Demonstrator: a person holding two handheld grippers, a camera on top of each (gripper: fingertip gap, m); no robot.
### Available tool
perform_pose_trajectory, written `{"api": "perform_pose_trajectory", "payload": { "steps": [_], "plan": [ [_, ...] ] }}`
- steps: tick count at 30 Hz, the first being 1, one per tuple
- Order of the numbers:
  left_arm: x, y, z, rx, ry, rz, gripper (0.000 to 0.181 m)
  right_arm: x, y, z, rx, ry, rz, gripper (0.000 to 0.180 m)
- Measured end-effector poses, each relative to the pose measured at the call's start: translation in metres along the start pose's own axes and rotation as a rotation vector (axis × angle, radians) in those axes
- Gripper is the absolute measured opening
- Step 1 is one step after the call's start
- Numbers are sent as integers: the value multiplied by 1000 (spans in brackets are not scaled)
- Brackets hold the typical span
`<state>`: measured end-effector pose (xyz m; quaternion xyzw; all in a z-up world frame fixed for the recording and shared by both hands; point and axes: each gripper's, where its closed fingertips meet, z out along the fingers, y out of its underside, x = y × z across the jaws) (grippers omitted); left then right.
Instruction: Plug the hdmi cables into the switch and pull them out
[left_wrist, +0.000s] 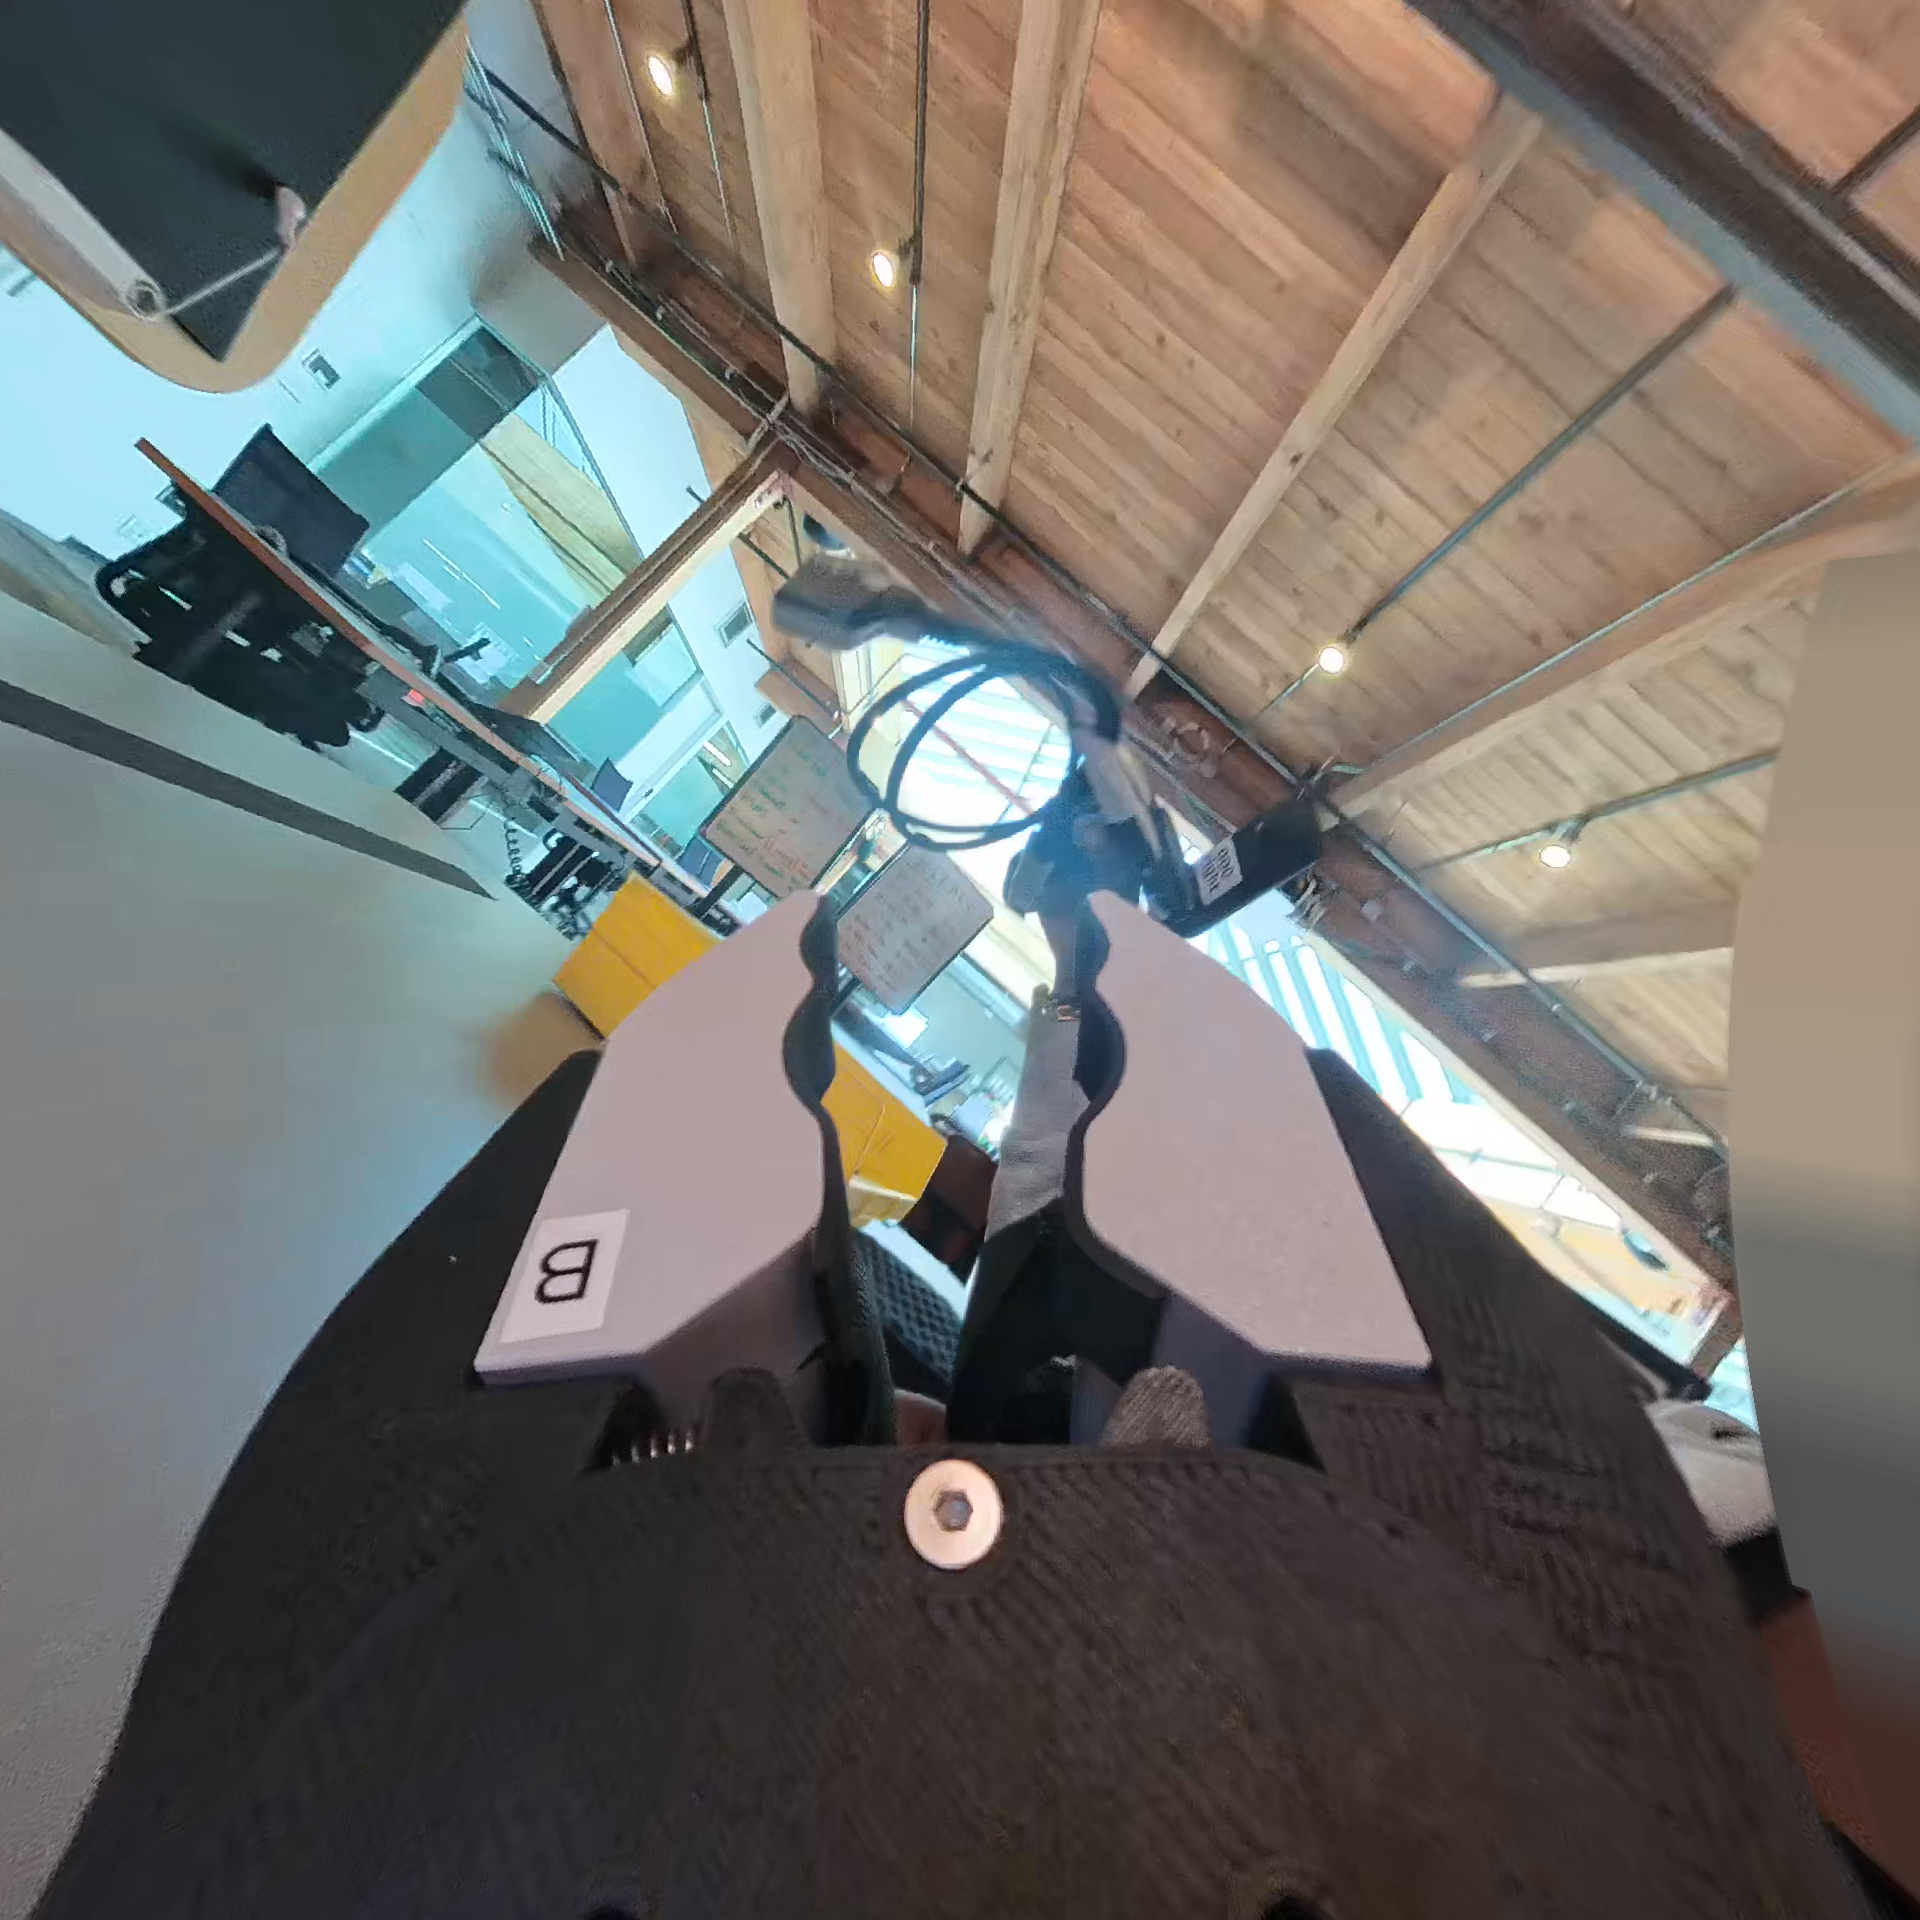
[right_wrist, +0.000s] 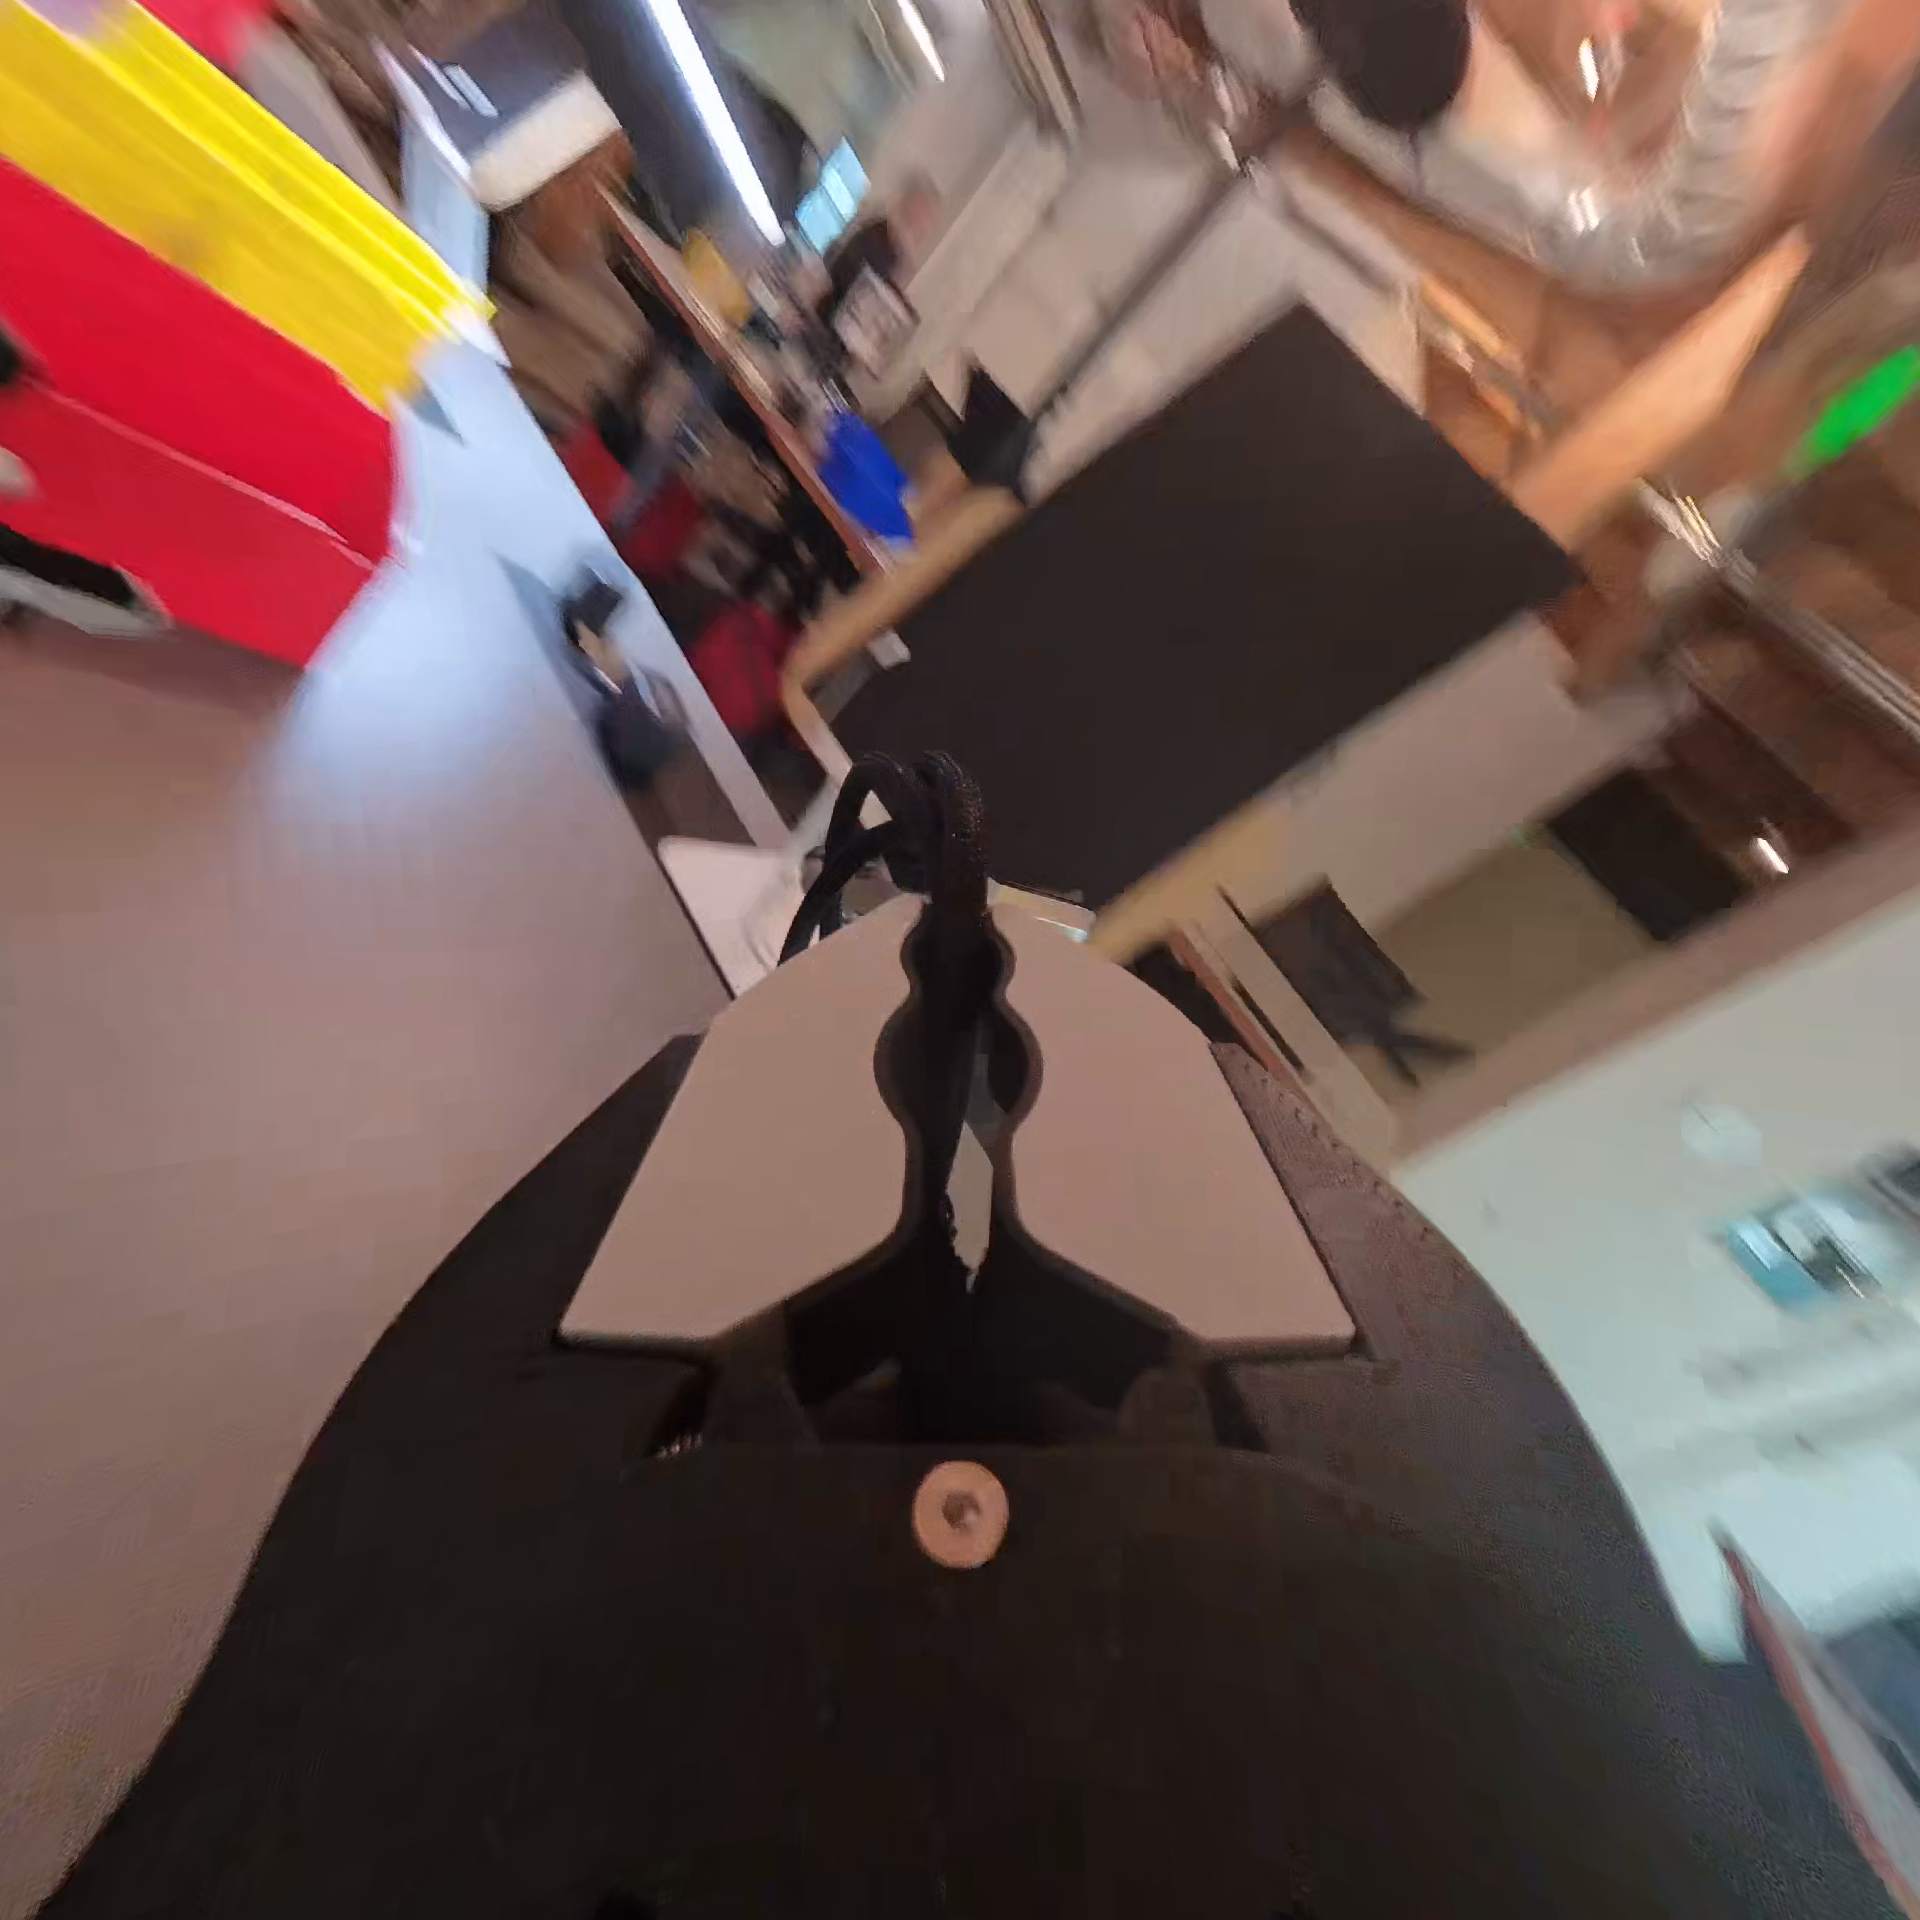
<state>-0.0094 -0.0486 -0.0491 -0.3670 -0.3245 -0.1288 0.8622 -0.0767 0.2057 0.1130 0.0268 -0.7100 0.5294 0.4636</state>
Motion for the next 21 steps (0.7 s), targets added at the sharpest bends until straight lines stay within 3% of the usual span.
{"api": "perform_pose_trajectory", "payload": {
  "steps": [5,8,12,18,21],
  "plan": [
    [-2,-1,-1,1,13,-39,41,67,90,-60,-431,251,56,7],
    [-5,3,0,-26,-21,4,41,76,158,-88,-625,325,116,7],
    [-9,8,1,-48,-36,-9,41,74,225,-103,-742,321,133,8],
    [-8,8,1,-54,-36,-10,41,64,274,-97,-814,287,196,11],
    [-7,9,1,-55,-31,-13,41,75,319,-114,-939,459,280,15]
  ]
}}
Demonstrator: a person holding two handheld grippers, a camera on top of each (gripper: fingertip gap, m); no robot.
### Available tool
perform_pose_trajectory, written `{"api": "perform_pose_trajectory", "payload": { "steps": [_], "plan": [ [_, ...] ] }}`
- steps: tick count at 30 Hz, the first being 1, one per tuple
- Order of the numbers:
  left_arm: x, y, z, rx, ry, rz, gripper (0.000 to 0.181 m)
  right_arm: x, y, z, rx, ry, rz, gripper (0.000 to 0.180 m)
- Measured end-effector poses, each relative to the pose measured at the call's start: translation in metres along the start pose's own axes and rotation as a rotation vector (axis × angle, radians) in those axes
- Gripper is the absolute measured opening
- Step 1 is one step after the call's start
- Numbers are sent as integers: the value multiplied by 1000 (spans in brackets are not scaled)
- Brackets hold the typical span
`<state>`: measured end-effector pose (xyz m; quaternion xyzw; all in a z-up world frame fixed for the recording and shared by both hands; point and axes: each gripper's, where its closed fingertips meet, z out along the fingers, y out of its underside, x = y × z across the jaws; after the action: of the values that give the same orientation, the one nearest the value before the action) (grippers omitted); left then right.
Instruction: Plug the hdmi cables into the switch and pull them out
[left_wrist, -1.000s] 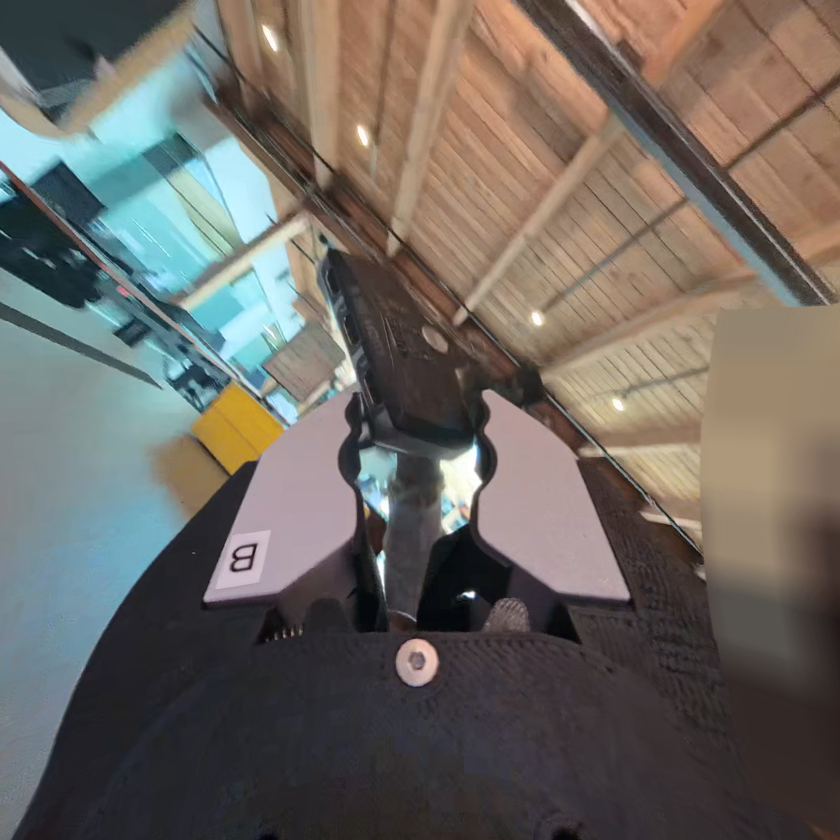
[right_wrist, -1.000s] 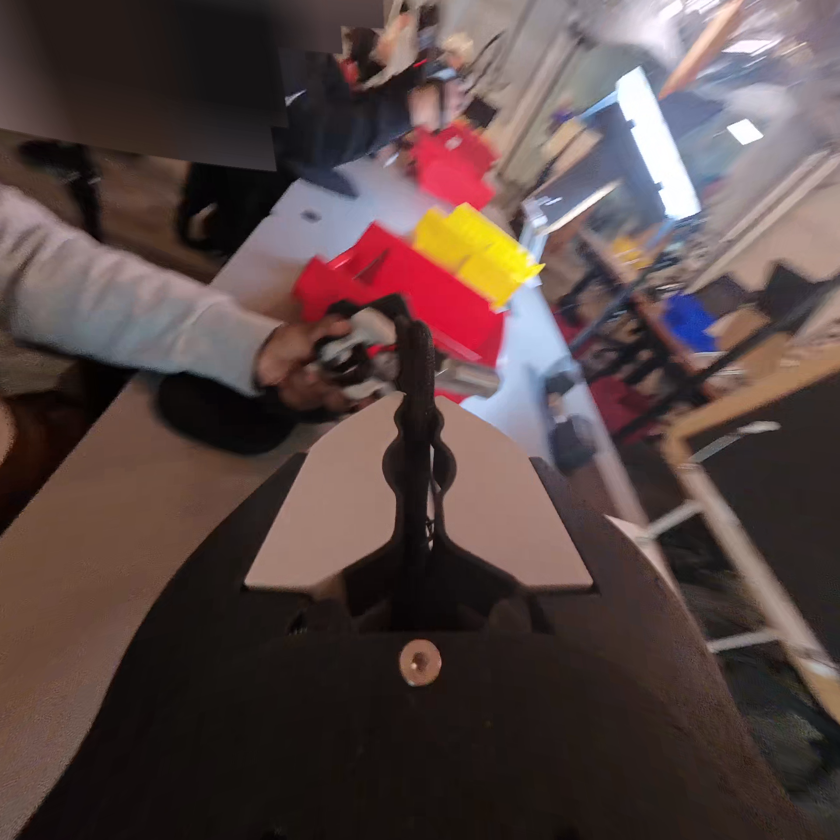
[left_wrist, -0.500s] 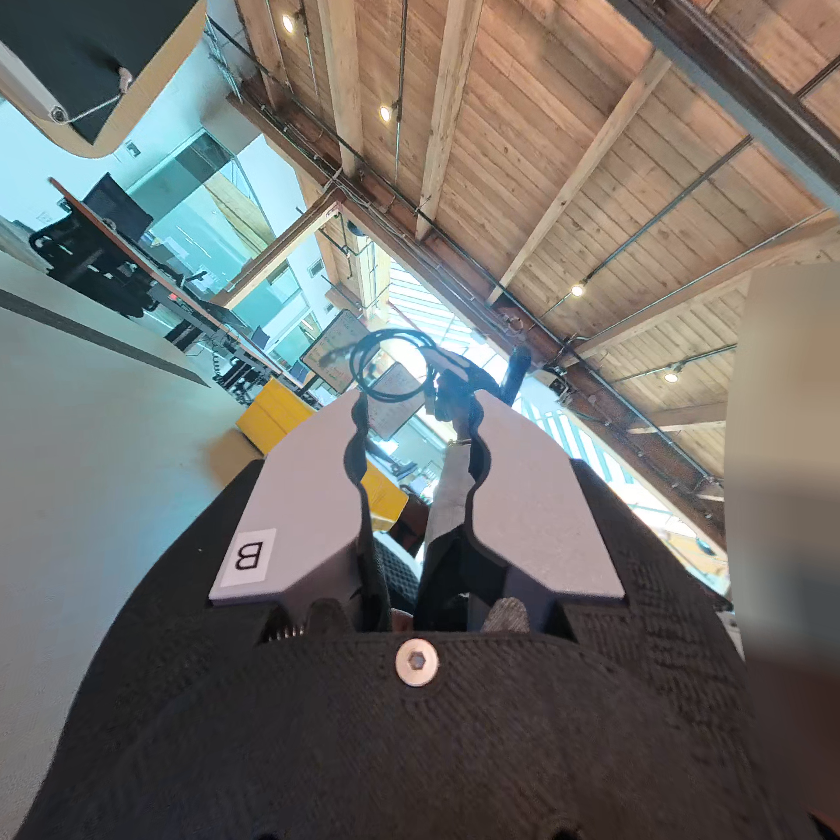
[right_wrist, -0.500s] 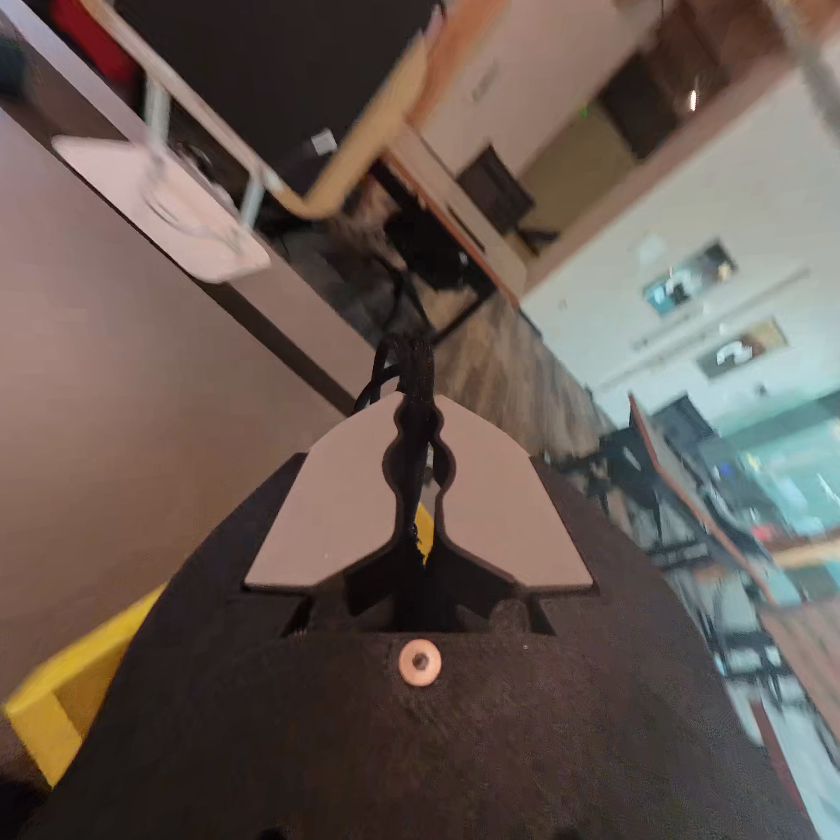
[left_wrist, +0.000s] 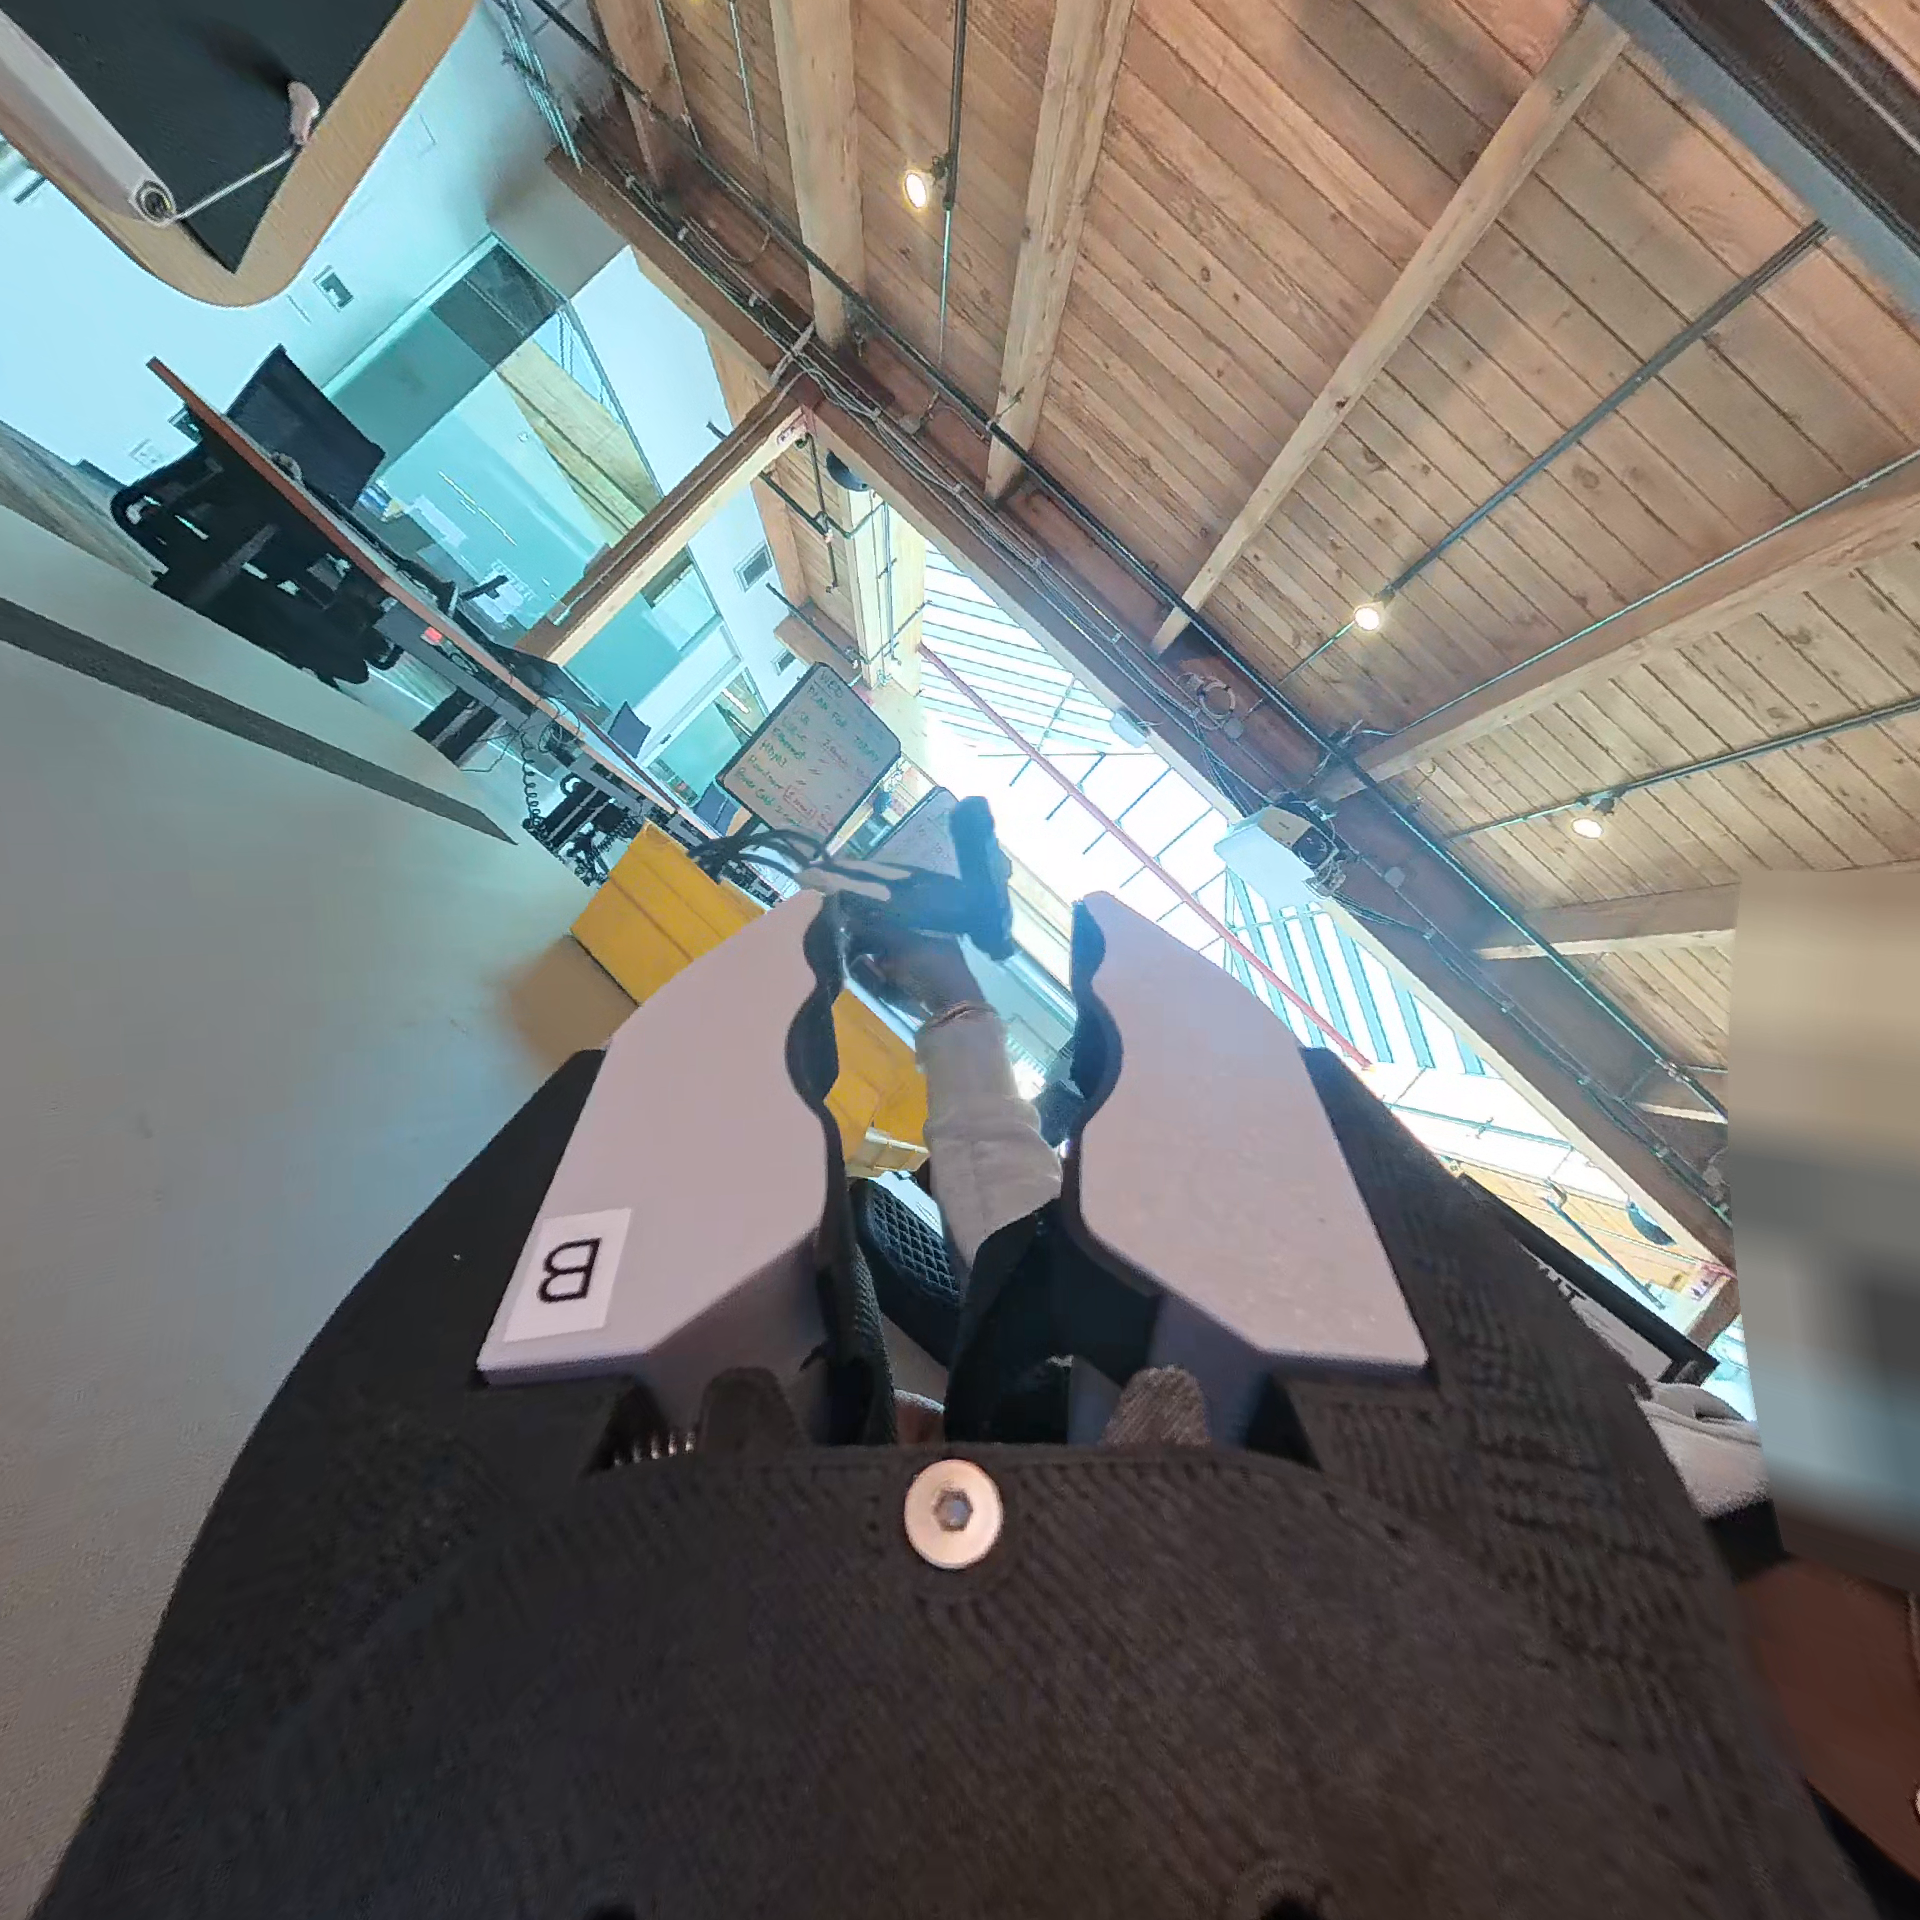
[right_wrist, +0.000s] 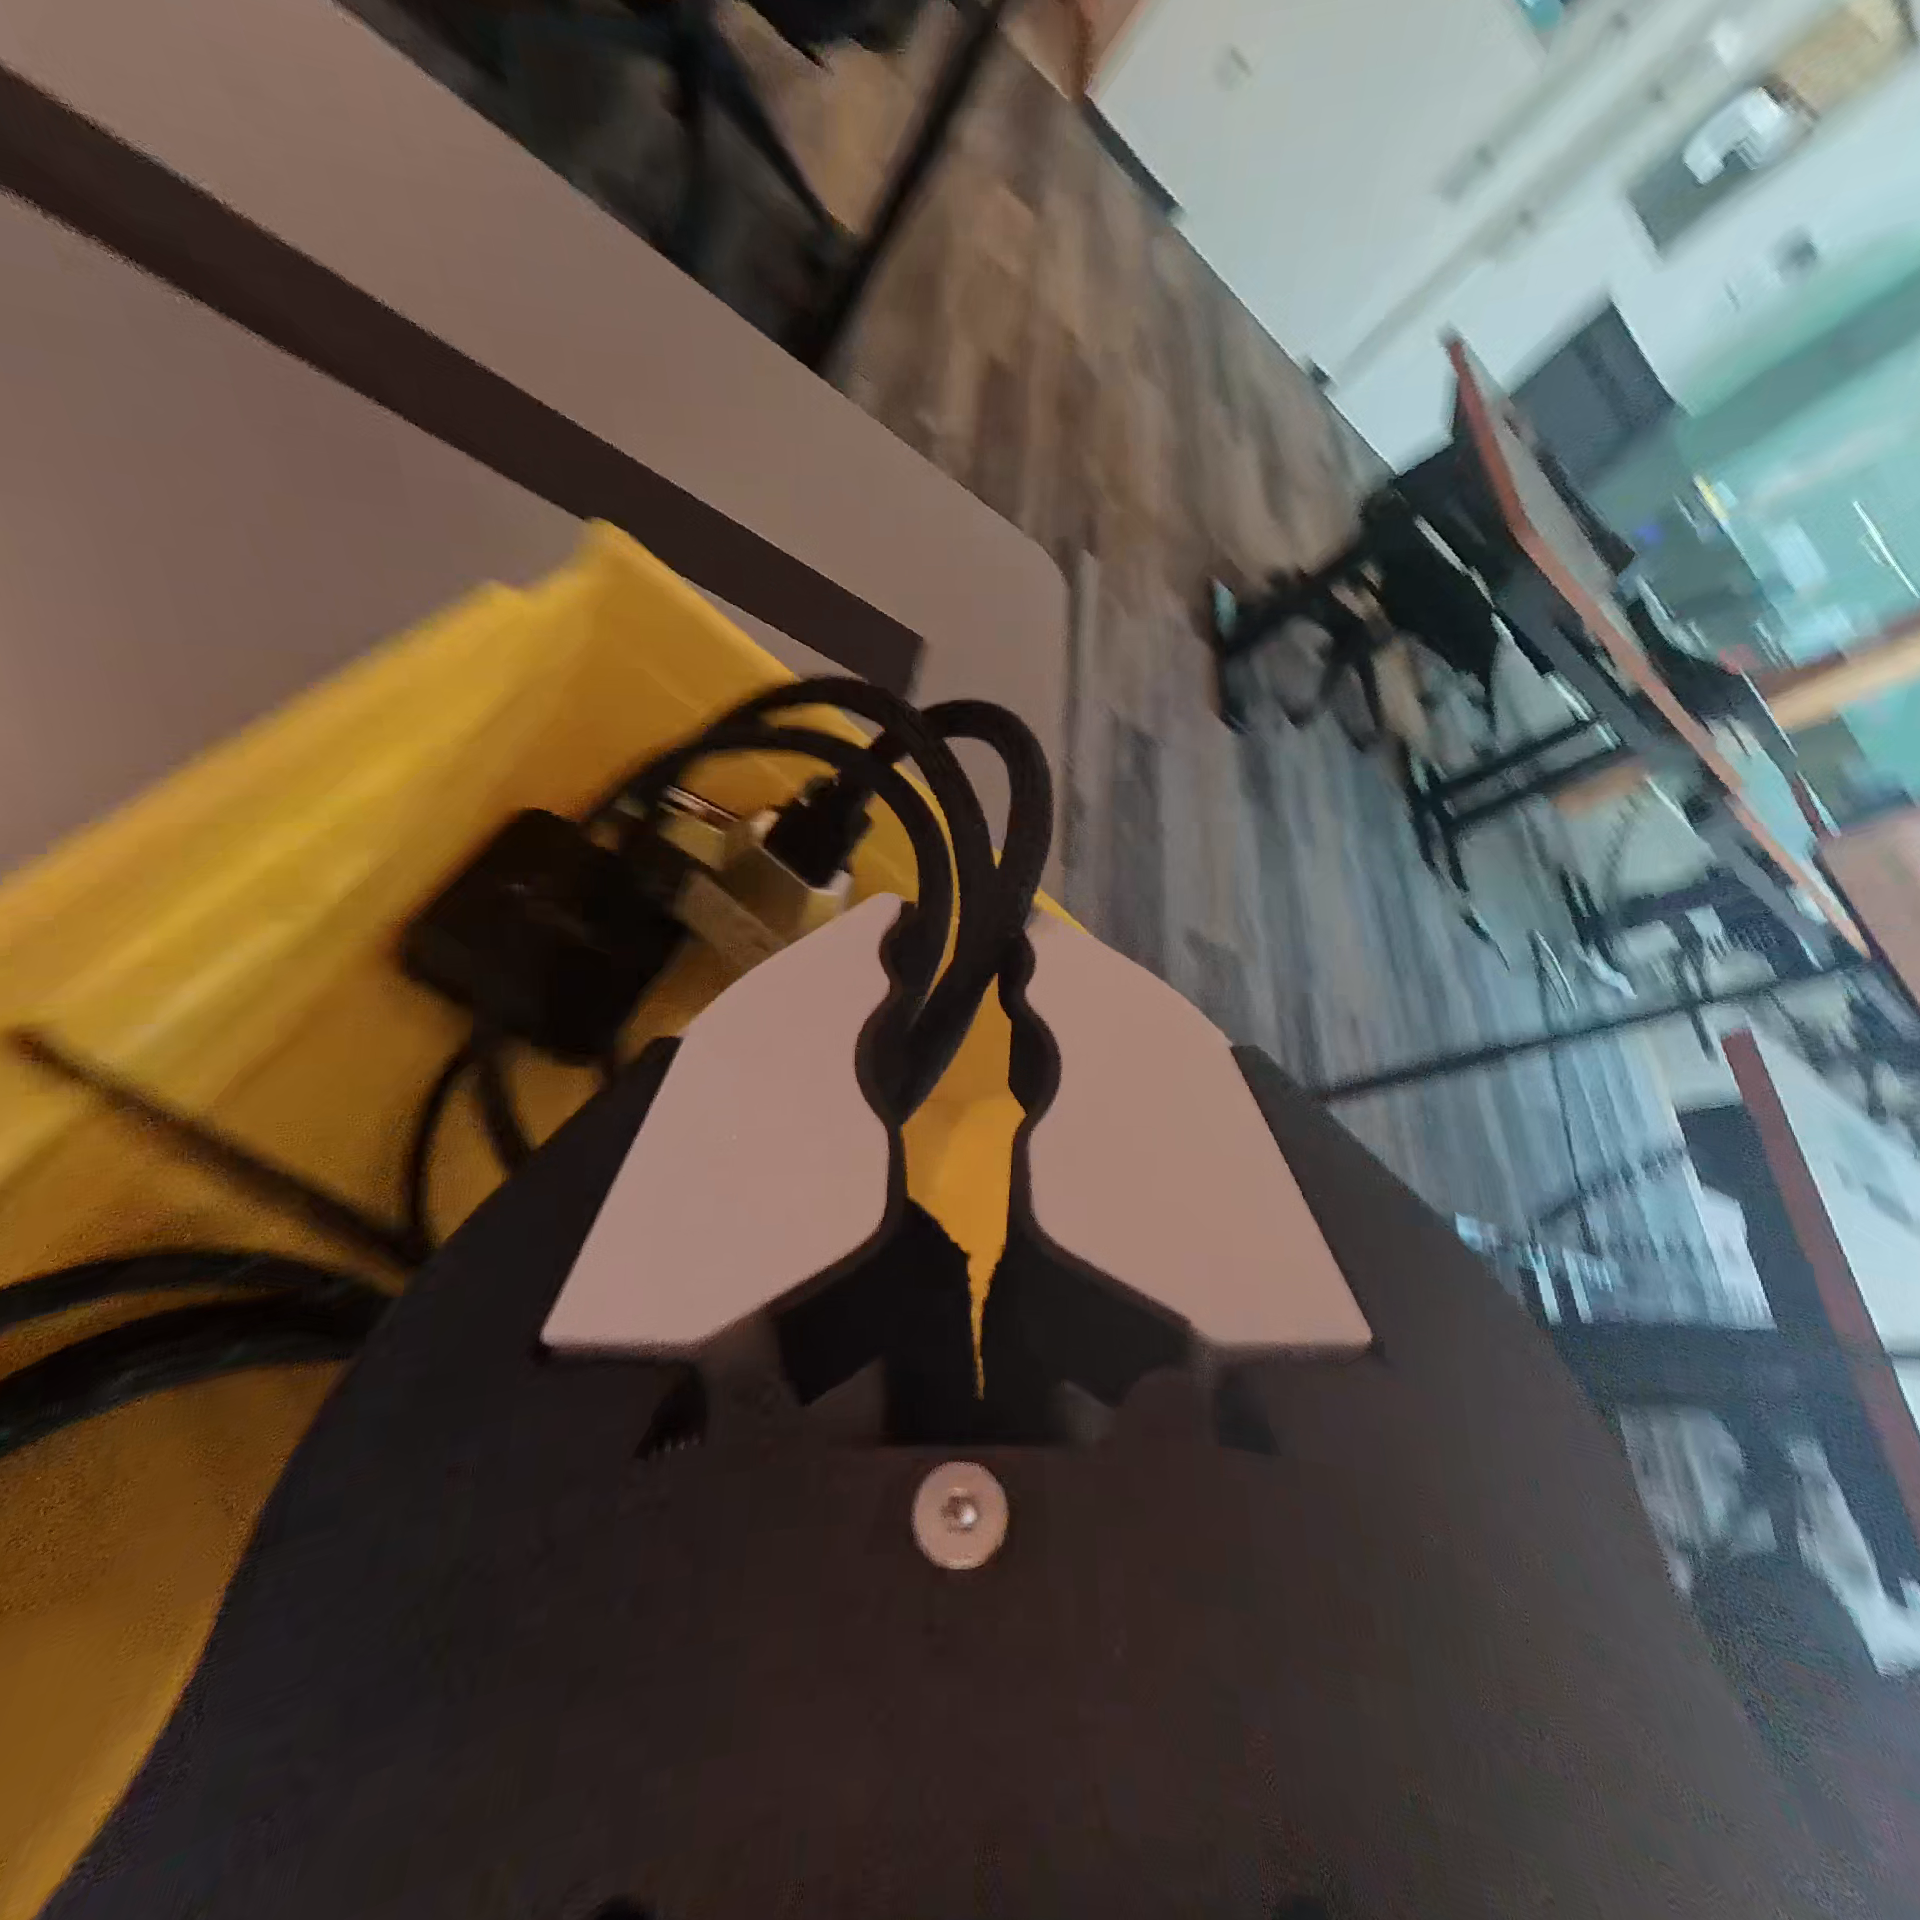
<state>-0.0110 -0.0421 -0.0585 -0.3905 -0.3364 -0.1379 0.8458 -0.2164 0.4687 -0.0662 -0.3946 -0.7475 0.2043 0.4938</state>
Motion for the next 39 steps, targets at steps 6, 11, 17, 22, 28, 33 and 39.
{"api": "perform_pose_trajectory", "payload": {
  "steps": [6,11,17,22,28,33,39],
  "plan": [
    [0,1,1,-3,1,-4,41,20,58,24,-151,127,287,23],
    [0,0,0,0,-3,-3,41,23,62,23,-134,107,475,35],
    [1,0,0,4,3,-7,41,58,12,-11,184,243,637,37],
    [1,-1,0,8,6,-8,41,25,49,-24,-203,8,634,67],
    [2,0,0,5,5,-7,41,-23,90,-63,-515,-263,621,42],
    [1,-1,-1,11,2,-3,40,-37,87,-45,-473,-394,633,17],
    [2,-2,-1,18,6,-12,40,5,70,-32,-319,-122,407,17]
  ]
}}
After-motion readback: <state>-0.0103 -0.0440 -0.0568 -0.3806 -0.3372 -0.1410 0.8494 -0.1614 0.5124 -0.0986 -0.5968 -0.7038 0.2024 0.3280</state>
